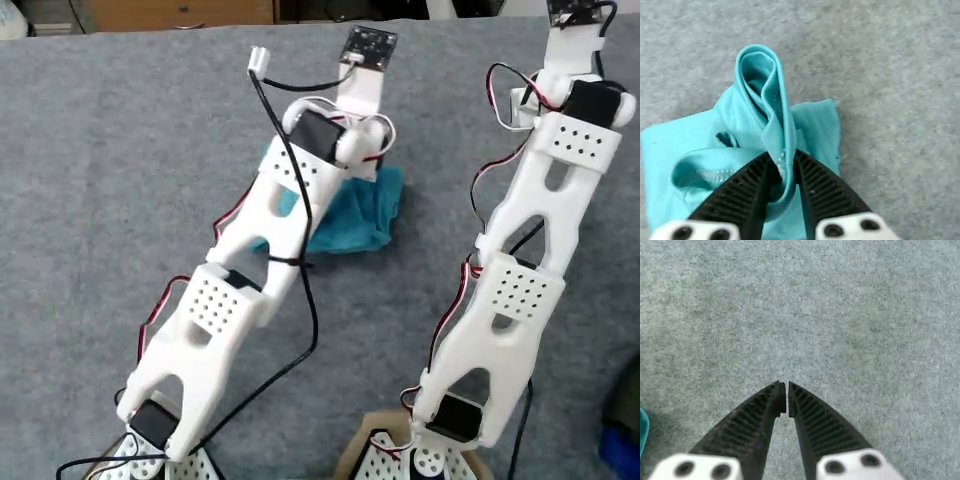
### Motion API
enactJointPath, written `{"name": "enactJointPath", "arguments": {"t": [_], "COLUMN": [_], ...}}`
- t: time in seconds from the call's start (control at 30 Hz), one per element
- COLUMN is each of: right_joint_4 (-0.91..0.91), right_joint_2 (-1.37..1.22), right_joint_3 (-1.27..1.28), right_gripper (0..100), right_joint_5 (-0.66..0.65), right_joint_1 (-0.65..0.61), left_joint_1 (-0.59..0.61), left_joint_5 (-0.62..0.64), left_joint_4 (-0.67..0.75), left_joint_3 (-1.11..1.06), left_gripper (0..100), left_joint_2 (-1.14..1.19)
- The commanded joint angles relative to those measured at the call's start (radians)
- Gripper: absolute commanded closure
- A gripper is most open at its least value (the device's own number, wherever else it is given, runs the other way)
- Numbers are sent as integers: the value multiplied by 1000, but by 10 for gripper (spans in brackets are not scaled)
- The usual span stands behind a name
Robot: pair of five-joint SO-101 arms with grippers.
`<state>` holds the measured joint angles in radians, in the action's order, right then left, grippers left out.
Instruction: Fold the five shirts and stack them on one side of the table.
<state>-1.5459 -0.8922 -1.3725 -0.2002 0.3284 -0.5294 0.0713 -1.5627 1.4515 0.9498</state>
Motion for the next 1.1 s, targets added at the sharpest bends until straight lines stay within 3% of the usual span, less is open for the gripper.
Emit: {"name": "enactJointPath", "arguments": {"t": [0.0,0.13,0.23,0.37,0.7,0.87,1.07], "right_joint_4": [23,21,21,23,5,-143,-207], "right_joint_2": [5,5,5,5,7,25,25], "right_joint_3": [-50,-50,-47,-44,-48,-94,-84], "right_gripper": [969,969,969,969,971,973,973], "right_joint_5": [-11,-11,-11,-11,0,2,2], "right_joint_1": [21,21,21,21,-18,-226,-444], "left_joint_1": [-32,-28,-26,11,209,316,338], "left_joint_5": [14,14,26,175,209,206,206], "left_joint_4": [35,95,87,95,17,61,80], "left_joint_3": [2,-81,-126,-110,89,-71,-124], "left_gripper": [979,953,843,767,774,888,981], "left_joint_2": [-70,-54,-53,-64,-53,-15,45]}}
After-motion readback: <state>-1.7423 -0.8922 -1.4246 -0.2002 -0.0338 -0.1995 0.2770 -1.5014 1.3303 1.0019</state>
